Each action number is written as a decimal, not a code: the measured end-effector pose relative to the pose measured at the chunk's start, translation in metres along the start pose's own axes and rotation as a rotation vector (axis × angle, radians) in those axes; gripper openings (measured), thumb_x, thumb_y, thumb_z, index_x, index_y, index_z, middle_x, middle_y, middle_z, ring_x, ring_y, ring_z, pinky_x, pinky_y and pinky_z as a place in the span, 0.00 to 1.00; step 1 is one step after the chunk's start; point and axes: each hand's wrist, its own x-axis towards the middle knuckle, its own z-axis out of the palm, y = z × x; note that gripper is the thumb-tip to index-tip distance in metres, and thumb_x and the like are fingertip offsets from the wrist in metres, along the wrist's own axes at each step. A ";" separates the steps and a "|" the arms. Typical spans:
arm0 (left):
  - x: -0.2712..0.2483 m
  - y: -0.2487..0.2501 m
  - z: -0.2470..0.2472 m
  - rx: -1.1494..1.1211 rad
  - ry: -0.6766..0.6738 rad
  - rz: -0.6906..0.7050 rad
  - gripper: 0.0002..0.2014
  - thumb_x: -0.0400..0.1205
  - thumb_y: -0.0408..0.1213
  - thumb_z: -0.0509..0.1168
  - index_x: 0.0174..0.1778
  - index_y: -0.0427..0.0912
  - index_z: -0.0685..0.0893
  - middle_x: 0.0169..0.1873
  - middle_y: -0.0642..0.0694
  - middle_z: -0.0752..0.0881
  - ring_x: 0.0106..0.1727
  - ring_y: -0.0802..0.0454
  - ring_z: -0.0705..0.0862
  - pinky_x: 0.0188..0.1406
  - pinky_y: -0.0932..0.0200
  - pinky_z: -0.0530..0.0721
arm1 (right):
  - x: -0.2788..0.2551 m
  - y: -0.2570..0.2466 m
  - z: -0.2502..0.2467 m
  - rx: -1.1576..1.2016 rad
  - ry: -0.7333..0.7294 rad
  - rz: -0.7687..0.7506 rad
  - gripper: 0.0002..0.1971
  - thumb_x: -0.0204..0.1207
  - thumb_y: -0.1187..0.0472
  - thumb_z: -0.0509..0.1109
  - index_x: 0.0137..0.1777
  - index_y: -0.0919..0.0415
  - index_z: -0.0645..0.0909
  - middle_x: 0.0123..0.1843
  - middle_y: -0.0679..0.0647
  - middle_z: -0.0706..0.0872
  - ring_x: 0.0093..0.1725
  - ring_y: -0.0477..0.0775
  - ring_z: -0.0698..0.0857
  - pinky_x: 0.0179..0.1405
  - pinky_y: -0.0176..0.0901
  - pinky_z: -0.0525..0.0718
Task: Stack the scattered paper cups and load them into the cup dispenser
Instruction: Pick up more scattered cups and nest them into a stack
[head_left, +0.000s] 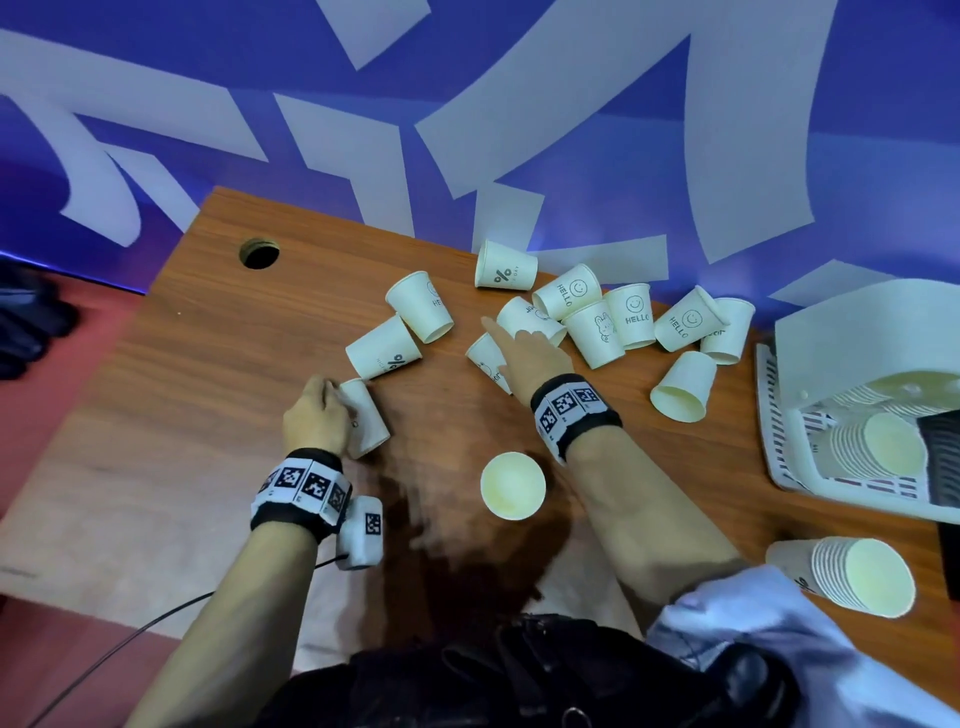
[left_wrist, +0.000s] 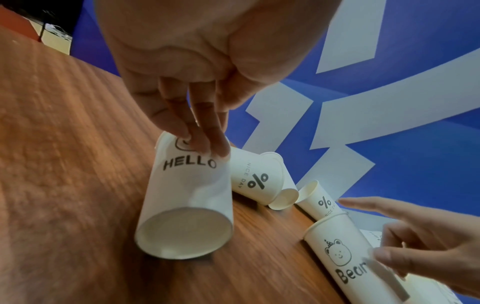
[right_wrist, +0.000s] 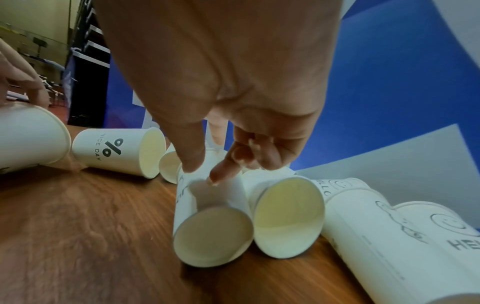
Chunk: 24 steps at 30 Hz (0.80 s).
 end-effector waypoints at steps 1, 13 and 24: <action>0.000 0.000 0.000 0.006 -0.013 -0.007 0.14 0.85 0.35 0.50 0.56 0.36 0.79 0.54 0.28 0.84 0.55 0.31 0.81 0.50 0.49 0.76 | 0.002 -0.001 0.002 0.011 -0.015 0.007 0.35 0.84 0.57 0.61 0.84 0.42 0.45 0.65 0.60 0.78 0.65 0.60 0.76 0.51 0.51 0.76; -0.023 0.000 -0.005 0.039 -0.170 0.013 0.15 0.80 0.42 0.55 0.39 0.43 0.86 0.43 0.36 0.89 0.52 0.36 0.84 0.54 0.51 0.81 | -0.026 0.003 -0.001 0.180 0.087 0.108 0.17 0.83 0.56 0.62 0.70 0.55 0.66 0.58 0.58 0.83 0.56 0.60 0.83 0.41 0.50 0.77; -0.094 0.033 0.005 -0.197 -0.259 0.457 0.14 0.81 0.34 0.61 0.28 0.41 0.81 0.23 0.47 0.85 0.27 0.55 0.78 0.38 0.56 0.77 | -0.091 0.020 0.005 0.458 0.289 0.333 0.25 0.86 0.42 0.48 0.42 0.60 0.77 0.46 0.61 0.87 0.48 0.62 0.84 0.39 0.47 0.73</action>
